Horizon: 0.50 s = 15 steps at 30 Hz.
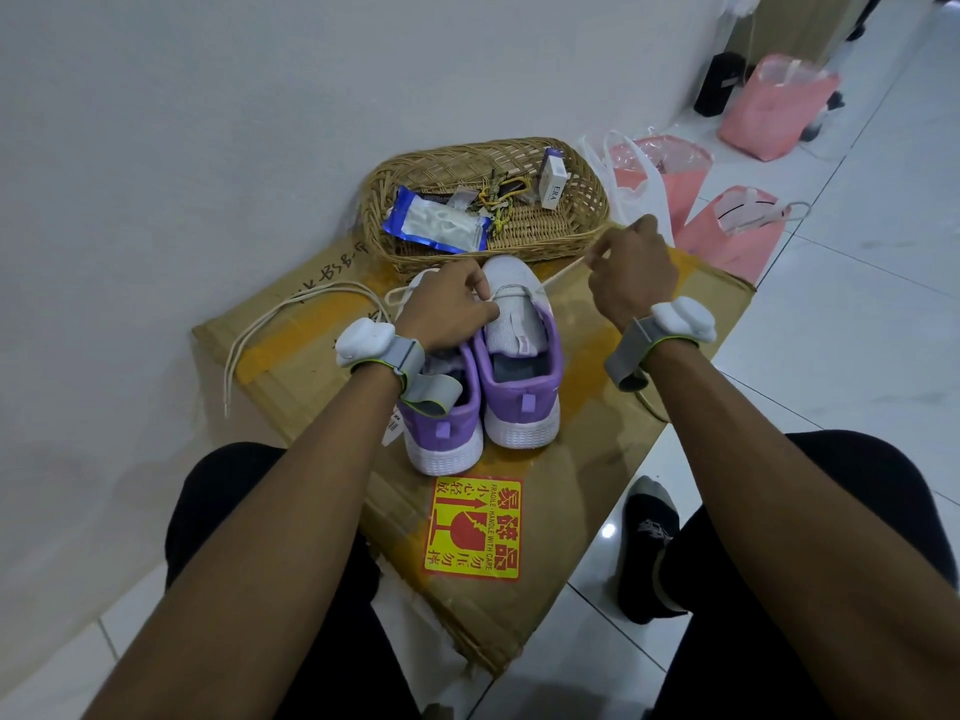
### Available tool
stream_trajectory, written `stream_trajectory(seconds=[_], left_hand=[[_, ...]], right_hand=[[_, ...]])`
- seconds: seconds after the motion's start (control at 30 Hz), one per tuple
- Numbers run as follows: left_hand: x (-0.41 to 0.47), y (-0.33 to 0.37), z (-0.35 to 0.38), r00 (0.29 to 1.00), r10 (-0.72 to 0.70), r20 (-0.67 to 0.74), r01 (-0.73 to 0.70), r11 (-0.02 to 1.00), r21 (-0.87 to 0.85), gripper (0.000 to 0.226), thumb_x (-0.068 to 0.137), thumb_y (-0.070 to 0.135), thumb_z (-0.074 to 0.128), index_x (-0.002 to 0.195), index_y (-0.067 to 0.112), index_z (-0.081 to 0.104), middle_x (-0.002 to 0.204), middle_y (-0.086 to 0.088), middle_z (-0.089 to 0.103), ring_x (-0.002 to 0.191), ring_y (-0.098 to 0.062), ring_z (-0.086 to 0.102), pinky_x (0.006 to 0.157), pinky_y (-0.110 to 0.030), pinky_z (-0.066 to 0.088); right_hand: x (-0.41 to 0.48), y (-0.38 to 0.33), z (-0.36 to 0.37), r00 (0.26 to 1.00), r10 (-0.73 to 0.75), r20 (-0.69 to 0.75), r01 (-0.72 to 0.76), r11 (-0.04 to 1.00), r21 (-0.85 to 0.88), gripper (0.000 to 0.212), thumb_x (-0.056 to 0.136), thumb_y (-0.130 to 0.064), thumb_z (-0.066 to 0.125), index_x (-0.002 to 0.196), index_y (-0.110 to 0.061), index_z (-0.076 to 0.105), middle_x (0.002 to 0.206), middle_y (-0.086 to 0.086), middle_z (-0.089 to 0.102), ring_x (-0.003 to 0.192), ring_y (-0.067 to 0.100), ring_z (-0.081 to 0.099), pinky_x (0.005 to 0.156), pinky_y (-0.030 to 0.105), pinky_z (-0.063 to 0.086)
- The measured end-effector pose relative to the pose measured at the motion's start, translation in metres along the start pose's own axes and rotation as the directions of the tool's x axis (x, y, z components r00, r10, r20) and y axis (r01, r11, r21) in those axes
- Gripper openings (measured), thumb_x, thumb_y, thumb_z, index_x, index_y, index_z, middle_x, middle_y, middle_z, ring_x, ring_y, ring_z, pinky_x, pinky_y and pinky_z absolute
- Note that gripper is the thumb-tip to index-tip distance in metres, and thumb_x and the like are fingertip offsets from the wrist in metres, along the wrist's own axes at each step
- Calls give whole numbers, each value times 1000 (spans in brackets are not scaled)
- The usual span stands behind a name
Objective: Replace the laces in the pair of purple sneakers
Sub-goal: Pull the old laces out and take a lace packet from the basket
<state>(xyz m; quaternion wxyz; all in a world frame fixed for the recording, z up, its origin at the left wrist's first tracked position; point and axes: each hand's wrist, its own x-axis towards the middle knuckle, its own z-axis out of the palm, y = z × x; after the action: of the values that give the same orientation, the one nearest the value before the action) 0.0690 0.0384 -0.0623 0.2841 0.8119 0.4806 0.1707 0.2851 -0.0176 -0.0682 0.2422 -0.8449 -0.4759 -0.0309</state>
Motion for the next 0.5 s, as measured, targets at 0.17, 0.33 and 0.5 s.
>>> stream_trajectory(seconds=[0.17, 0.33, 0.5], left_hand=[[0, 1, 1, 1000, 0, 1, 0, 1000, -16, 19, 79, 23, 72, 92, 15, 62, 70, -1, 61, 63, -19, 55, 67, -35, 48], [-1, -1, 0, 1000, -2, 2, 2, 1000, -31, 17, 78, 24, 72, 91, 16, 62, 72, -6, 65, 64, -19, 57, 66, -37, 49], [-2, -2, -1, 1000, -6, -9, 6, 1000, -19, 17, 73, 31, 71, 85, 22, 62, 67, 2, 64, 65, -18, 59, 64, -30, 46]], right_hand=[[-7, -13, 5, 944, -238, 228, 194, 961, 199, 30, 88, -38, 67, 116, -28, 68, 117, 10, 54, 105, 29, 58, 81, 37, 46], [-9, -14, 13, 928, -231, 293, 222, 973, 65, 8, 89, -27, 66, 94, -23, 71, 109, 7, 53, 98, 28, 56, 73, 37, 43], [6, 1, -1, 997, 28, 70, -28, 1000, -4, 11, 89, -22, 64, 98, -20, 69, 117, 11, 48, 98, 34, 59, 77, 42, 49]])
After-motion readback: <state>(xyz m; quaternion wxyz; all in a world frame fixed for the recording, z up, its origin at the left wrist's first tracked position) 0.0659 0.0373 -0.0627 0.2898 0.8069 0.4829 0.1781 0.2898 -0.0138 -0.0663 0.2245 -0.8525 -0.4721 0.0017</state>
